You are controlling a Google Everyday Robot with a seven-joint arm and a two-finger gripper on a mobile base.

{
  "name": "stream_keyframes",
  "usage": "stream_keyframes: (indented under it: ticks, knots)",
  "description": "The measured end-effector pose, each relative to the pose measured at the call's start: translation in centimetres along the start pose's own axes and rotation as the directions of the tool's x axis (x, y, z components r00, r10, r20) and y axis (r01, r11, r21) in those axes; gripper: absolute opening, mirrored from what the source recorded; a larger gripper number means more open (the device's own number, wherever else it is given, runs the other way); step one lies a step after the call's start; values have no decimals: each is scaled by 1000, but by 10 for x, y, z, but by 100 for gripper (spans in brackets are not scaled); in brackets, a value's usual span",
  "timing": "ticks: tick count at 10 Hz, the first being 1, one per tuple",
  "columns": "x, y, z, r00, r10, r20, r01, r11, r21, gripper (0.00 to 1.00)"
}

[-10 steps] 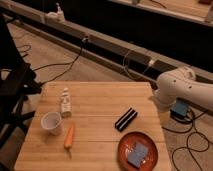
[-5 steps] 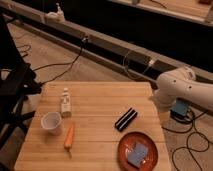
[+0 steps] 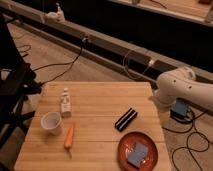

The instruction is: Place the eraser in the ceramic cup

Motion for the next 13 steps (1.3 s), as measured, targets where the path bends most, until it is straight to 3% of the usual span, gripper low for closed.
stream_keyframes:
  ticks: [4,6,9,13]
  knots:
    - [-1,-2,-1,1000,-20,2,20,1000,8,80]
    - [-19,-8,3,991,-129,39,128,991,43,80]
    - [-66,-12,22,948,-289,133,276,955,107,80]
    - [-117,-3,47,880,-413,235,385,909,159,80]
